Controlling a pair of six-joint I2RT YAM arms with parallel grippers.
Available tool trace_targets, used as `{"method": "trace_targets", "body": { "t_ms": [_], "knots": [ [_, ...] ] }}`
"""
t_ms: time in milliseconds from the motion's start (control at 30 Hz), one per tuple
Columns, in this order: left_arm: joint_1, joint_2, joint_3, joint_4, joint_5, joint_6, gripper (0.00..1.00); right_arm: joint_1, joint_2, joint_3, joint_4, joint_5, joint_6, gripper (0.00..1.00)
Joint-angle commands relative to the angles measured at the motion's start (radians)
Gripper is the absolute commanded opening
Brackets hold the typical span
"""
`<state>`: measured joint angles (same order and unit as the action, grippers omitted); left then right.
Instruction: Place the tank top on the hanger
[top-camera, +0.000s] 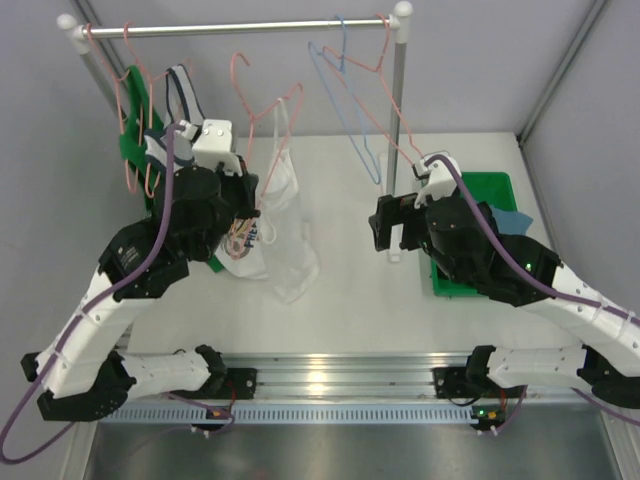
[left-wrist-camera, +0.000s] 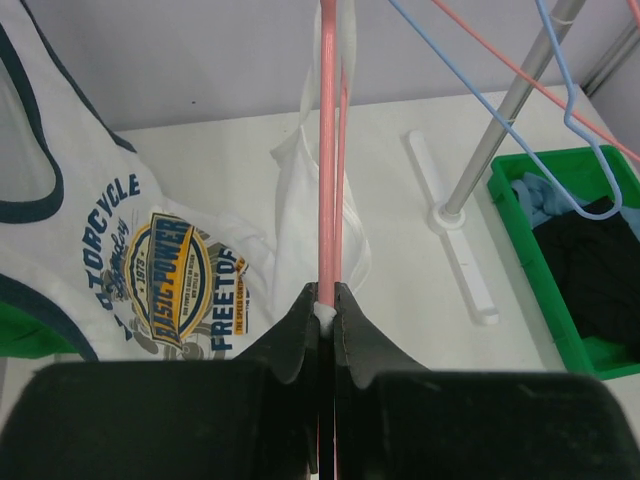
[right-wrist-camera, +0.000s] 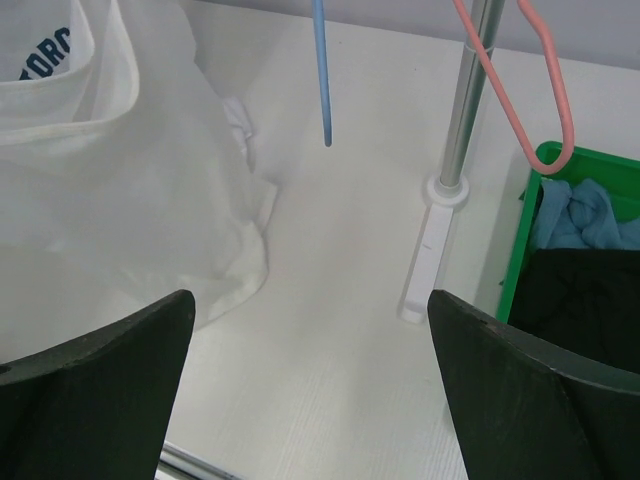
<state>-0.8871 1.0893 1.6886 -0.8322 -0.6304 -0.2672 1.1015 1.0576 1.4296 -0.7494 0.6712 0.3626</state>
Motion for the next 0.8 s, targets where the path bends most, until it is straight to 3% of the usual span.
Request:
{"method": "trace_targets", "body": {
  "t_ms": [0, 67, 167, 767],
  "knots": [
    [0.042, 0.052, 0.059, -0.032, 0.030, 0.045, 0.00, 0.008, -0.015, 0.045, 0.005, -0.002, 0.006, 1.00],
    [0.155, 0.064, 0.062, -0.010, 0.122, 0.046, 0.00, 0.008, -0.021, 0.042, 0.008, -0.007, 0.007, 1.00],
    [0.365, 0.064, 0.033, 0.054, 0.375, 0.040, 0.00, 0.008, -0.031, 0.035, 0.010, -0.009, 0.009, 1.00],
    [0.605, 0.202, 0.218, 0.133, 0.491, 0.103, 0.00, 0.008, -0.044, -0.001, 0.042, -0.012, -0.001, 1.00]
  ]
}}
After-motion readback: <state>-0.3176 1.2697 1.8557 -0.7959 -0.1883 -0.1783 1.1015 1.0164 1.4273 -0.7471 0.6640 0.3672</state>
